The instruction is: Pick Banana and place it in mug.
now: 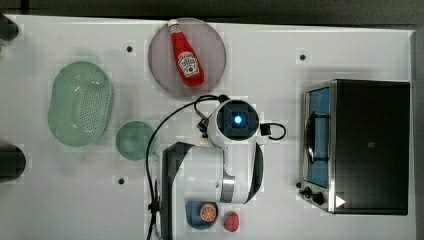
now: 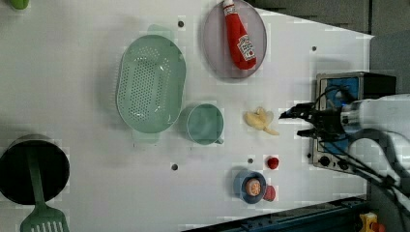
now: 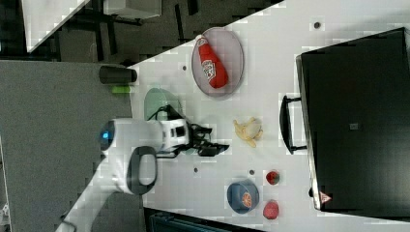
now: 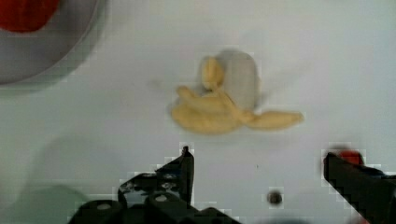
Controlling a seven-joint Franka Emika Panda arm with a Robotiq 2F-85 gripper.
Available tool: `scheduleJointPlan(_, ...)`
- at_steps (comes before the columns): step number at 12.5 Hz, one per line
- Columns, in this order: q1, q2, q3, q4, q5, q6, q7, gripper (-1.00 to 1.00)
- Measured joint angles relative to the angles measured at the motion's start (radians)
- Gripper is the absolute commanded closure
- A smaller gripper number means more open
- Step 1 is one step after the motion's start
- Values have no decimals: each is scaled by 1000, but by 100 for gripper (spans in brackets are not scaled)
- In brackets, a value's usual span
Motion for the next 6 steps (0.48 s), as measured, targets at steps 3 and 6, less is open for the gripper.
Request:
scheduleJointPlan(3,-6,114,-10,-63,-9,186,-122,-100)
scheduleJointPlan(6,-15,156,-19,-63,-20,270,-161,-100)
